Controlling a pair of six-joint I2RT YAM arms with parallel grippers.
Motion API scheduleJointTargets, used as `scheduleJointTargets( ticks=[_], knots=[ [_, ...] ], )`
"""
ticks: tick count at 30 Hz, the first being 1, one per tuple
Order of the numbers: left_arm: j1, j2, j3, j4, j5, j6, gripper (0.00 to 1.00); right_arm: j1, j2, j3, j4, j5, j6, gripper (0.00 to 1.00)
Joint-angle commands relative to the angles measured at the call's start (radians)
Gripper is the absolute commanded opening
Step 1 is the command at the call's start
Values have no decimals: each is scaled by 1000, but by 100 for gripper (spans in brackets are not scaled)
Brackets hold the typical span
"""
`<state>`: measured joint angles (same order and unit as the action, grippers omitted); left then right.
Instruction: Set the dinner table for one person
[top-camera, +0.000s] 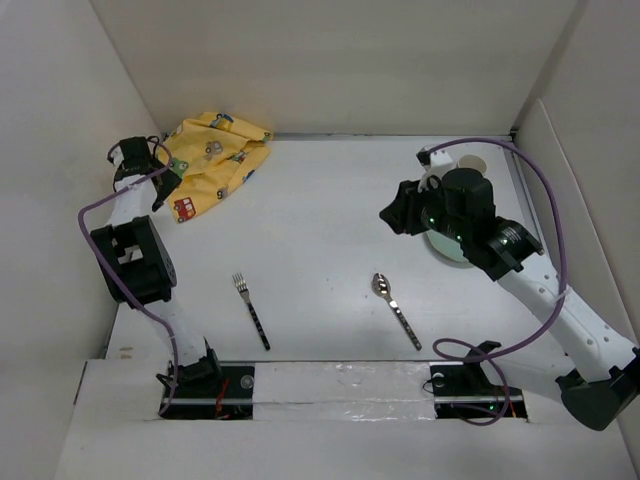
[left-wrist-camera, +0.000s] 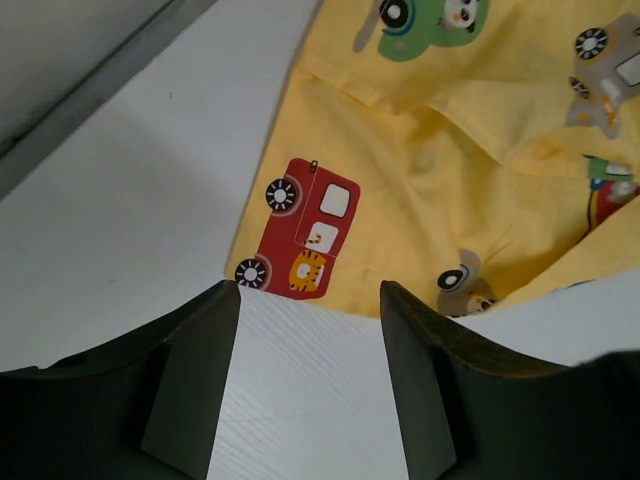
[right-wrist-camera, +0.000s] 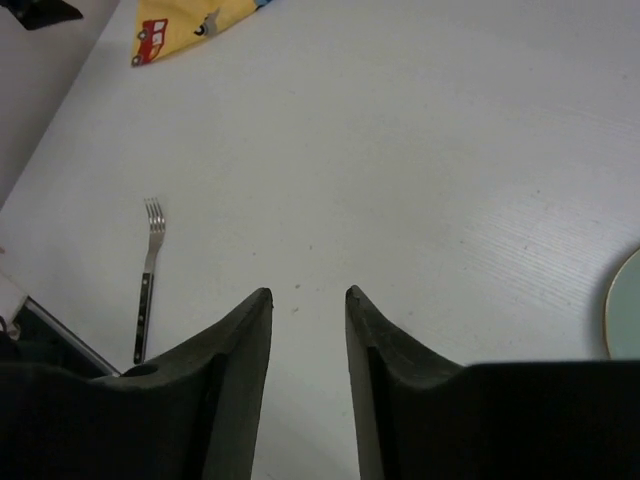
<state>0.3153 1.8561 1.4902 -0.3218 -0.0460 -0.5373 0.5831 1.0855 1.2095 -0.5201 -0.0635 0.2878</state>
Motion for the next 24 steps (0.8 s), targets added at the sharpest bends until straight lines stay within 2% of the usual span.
scheduleJointTargets(
  ticks=[1, 2, 6, 13, 20, 21, 24],
  knots=[
    [4, 34, 62, -31, -2, 29, 55, -6, -6, -13, 63, -50, -3, 47],
    [4, 61, 76, -36, 18, 33, 55, -6, -3, -14, 69, -55, 2, 50],
    [4, 191, 160, -117, 32, 34, 52, -6, 14, 2, 49, -67, 4, 51],
    [4, 245, 131, -129, -8, 45, 49, 3, 17, 19, 42, -44, 5, 51],
    [-59, 313, 150, -189, -143, 115, 47, 12, 24, 38, 46, -30, 5, 51],
    [-71, 327, 160, -201, -159, 123, 46, 12, 24, 41, 46, -32, 7, 51],
    [-71, 341, 151, -200, -180, 135, 34, 21, 27, 55, 42, -29, 7, 51]
  ],
)
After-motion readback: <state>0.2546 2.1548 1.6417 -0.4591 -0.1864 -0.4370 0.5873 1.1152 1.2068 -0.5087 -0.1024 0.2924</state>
